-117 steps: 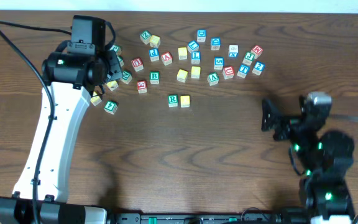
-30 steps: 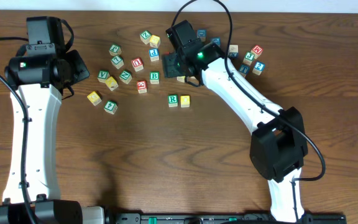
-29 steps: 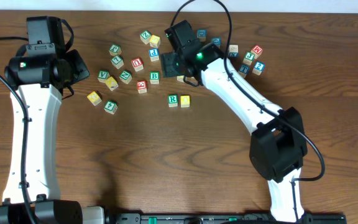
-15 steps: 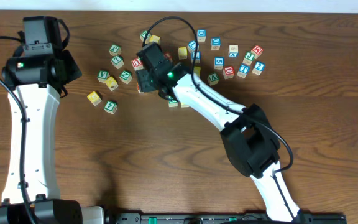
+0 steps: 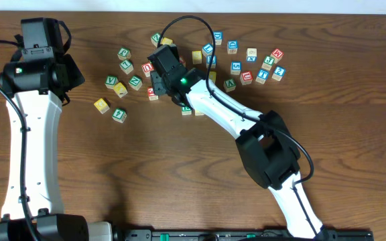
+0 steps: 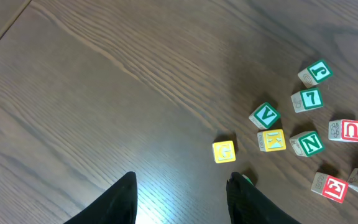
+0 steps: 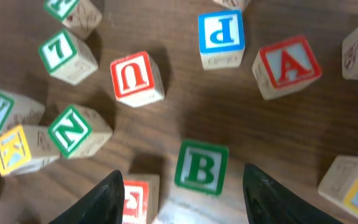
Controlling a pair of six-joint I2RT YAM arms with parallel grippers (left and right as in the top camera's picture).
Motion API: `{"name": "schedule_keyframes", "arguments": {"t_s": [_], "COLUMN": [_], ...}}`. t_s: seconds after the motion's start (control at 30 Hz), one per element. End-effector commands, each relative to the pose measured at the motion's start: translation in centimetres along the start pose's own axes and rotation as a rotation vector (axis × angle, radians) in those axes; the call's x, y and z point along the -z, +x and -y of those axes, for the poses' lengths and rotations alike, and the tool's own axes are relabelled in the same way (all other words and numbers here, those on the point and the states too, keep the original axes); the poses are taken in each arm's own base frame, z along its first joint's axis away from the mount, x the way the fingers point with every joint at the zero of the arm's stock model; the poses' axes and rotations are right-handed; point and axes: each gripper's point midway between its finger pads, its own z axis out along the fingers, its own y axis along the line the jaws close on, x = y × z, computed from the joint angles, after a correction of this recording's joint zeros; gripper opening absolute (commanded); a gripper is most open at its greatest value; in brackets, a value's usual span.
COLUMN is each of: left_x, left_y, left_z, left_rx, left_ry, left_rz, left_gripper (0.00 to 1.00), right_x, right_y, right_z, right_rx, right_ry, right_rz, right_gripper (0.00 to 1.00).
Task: Spell out ROBOT
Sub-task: 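Lower the right gripper onto the green B block and grasp it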
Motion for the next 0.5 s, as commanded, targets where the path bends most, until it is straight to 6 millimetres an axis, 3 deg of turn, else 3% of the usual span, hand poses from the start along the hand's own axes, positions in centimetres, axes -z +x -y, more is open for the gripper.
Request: {"name": "schedule_keyframes", "arguments": {"t_s": [0.0, 0.2, 0.47], "left_x": [0.2, -0.1, -0.1], "left_y": [-0.1, 0.3, 0.3], "left_z": [-0.6, -0.7, -0.7], "left_rx": [-0.004, -0.008, -0.008], "left_ry": [-0.021, -0.025, -0.025], "left_rz": [0.009, -0.002, -0.002], "left_gripper": [0.46, 0.46, 0.46], "right_x": [-1.7, -3.6, -4.5], "right_y": [0.5, 1.3, 1.5], "right_z": [0.8, 1.1, 1.5], "right_rx": [-0.03, -0.039, -0.041], "right_ry": [0.036, 0.036, 0.045], "right_rz": [0.006, 0.01, 0.021], "right_gripper": [0.55, 0.54, 0.49]}}
